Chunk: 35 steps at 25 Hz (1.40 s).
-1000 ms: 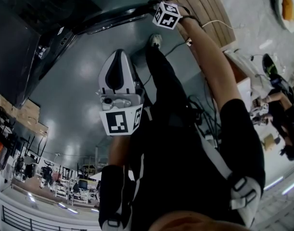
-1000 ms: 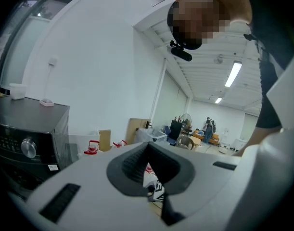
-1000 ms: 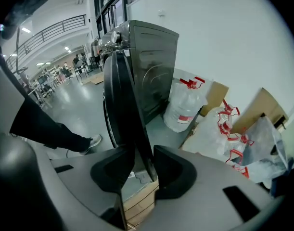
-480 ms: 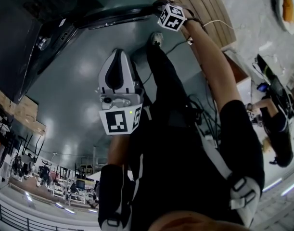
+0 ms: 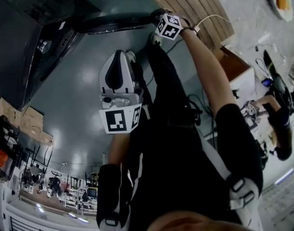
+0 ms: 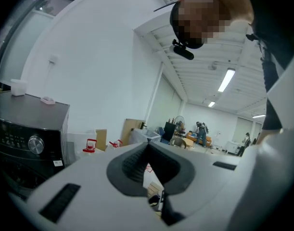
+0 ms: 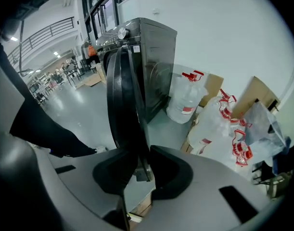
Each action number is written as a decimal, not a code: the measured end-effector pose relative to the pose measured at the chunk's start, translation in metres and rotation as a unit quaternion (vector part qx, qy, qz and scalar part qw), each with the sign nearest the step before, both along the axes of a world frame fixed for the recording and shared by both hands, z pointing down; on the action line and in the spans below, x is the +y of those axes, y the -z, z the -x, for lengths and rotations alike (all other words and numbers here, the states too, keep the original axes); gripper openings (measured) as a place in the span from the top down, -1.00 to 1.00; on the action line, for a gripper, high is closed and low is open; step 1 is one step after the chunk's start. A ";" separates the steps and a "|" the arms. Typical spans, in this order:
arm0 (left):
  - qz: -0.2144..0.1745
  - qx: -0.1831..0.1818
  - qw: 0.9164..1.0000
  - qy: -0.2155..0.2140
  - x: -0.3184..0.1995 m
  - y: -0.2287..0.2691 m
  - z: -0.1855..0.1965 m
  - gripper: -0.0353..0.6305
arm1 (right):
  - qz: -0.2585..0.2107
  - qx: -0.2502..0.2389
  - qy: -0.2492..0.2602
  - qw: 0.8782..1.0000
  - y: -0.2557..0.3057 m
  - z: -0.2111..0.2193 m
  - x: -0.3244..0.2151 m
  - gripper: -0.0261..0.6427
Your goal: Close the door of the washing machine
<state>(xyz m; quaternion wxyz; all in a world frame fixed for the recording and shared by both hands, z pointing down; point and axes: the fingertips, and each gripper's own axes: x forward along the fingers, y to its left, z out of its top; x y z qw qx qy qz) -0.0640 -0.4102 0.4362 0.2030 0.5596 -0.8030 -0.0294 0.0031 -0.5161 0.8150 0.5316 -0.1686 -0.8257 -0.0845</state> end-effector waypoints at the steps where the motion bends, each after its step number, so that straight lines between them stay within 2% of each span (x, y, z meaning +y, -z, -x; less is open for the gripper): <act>1: -0.001 0.002 1.000 -0.009 0.003 -0.002 0.000 0.88 | 0.000 0.002 -0.005 1.000 -0.001 -0.004 0.007 0.69; 10: -0.017 -0.006 0.996 -0.089 0.049 -0.006 0.007 0.88 | 0.000 0.007 -0.074 0.997 -0.004 -0.042 0.069 0.69; 16: -0.017 -0.005 0.995 -0.101 0.088 -0.007 0.005 0.88 | -0.006 0.011 -0.109 0.994 0.002 -0.055 0.100 0.70; 19: -0.017 -0.004 0.996 -0.093 0.107 -0.007 0.004 0.88 | -0.007 0.010 -0.125 0.992 0.002 -0.063 0.111 0.70; 25: -0.017 0.002 0.998 -0.055 0.154 -0.011 0.004 0.88 | -0.023 -0.009 -0.125 0.992 0.002 -0.068 0.144 0.72; 35: -0.016 -0.026 0.999 0.015 0.236 -0.017 -0.053 0.88 | -0.033 -0.045 -0.159 0.986 -0.006 -0.085 0.198 0.72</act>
